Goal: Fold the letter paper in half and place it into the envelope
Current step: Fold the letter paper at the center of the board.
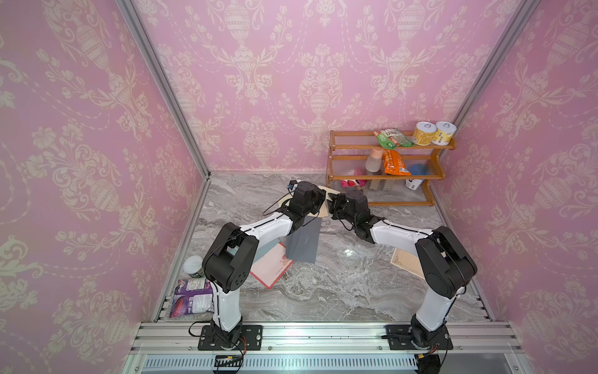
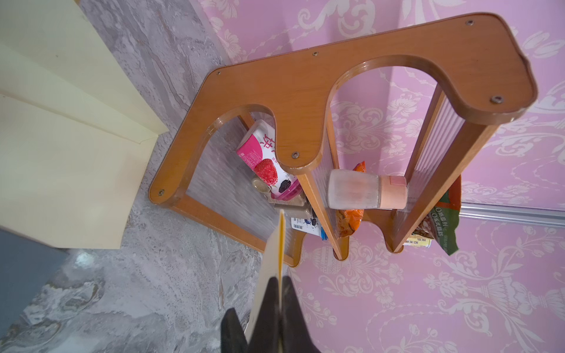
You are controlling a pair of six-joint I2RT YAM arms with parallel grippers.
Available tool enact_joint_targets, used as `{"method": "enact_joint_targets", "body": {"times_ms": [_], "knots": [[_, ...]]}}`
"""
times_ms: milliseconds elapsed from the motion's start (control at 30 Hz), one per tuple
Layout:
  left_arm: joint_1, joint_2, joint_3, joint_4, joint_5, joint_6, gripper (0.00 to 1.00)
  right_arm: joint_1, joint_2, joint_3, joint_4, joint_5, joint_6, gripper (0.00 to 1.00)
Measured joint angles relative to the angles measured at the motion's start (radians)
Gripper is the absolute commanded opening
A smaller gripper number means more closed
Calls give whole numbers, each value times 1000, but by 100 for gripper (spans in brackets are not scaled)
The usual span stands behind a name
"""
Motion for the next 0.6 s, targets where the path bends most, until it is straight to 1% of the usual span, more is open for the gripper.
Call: {"method": "enact_joint_targets", "body": {"times_ms": [133,200,267,333,367,400,467,500,600], "knots": [[-10,0,6,0,0,-6,0,-2,0,0,38,21,-5,22],[-13,0,12,0,0,-14,0,-2,1,0,55,31,-8,14],[-17,0,16,-1,0,-19,0,-4,1,0,71,40,-14,1],[-16,0,16,-1,0,-21,0,-6,2,0,82,39,-27,0],[-16,0,17,-1,0,-21,13,-6,3,0,85,40,-32,0],[-16,0,18,-3,0,-18,30,-8,3,0,85,38,-35,0],[-16,0,18,-18,2,-8,87,-15,3,0,85,35,-45,0],[-16,0,21,-31,4,1,99,-20,3,0,85,32,-52,0],[-10,0,48,-114,10,42,99,-45,2,-1,84,-5,-81,0]]}}
